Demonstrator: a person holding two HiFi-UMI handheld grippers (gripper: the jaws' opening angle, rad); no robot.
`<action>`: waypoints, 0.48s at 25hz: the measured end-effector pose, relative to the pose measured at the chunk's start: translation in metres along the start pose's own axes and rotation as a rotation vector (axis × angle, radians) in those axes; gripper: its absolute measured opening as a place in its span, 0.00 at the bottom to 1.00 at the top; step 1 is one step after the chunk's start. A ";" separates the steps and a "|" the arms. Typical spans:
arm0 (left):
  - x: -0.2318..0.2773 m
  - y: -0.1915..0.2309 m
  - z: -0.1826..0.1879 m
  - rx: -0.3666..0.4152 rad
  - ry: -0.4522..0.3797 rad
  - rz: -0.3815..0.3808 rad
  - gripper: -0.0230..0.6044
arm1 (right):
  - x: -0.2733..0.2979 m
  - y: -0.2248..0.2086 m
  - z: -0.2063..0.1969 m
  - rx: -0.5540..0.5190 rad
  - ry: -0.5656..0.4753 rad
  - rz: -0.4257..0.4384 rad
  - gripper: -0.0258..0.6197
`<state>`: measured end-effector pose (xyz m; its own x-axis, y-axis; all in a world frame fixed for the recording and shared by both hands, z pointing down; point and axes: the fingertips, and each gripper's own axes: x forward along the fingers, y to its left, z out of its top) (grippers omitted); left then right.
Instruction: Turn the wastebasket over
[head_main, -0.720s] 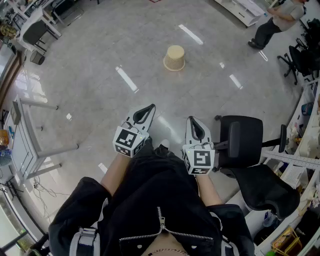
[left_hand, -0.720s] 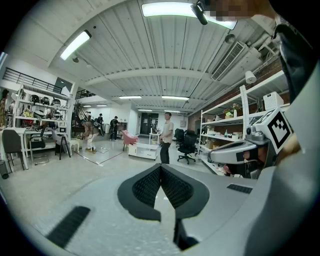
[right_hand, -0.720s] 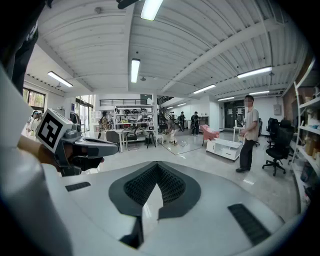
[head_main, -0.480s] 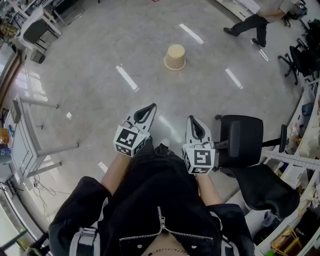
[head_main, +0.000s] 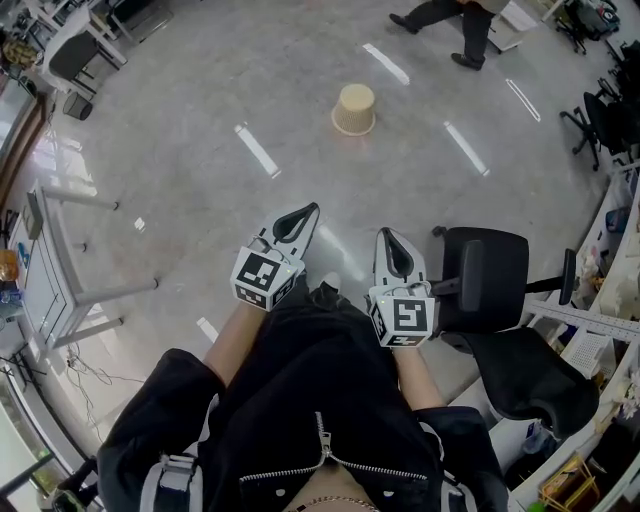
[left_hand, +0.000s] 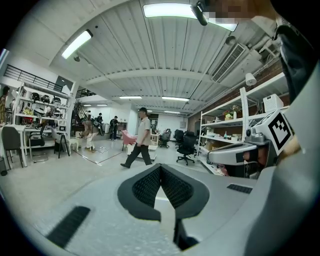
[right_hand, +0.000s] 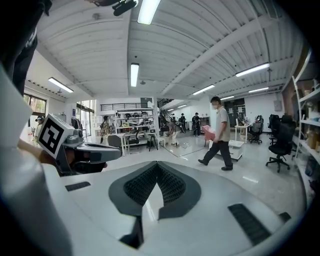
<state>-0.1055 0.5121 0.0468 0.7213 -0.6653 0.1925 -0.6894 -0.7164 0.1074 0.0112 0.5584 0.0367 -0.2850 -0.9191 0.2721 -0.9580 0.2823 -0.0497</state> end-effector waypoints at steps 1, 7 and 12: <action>0.000 0.000 0.000 -0.001 -0.001 -0.001 0.04 | 0.000 0.001 0.000 0.001 0.001 0.001 0.06; -0.001 -0.004 -0.003 0.001 0.006 -0.011 0.04 | -0.003 0.004 -0.001 0.006 -0.004 0.002 0.06; -0.002 -0.005 -0.003 -0.001 0.012 -0.011 0.04 | -0.005 0.005 -0.005 0.016 0.007 0.005 0.06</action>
<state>-0.1034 0.5180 0.0486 0.7278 -0.6550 0.2032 -0.6818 -0.7232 0.1107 0.0080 0.5664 0.0399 -0.2899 -0.9155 0.2789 -0.9569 0.2827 -0.0667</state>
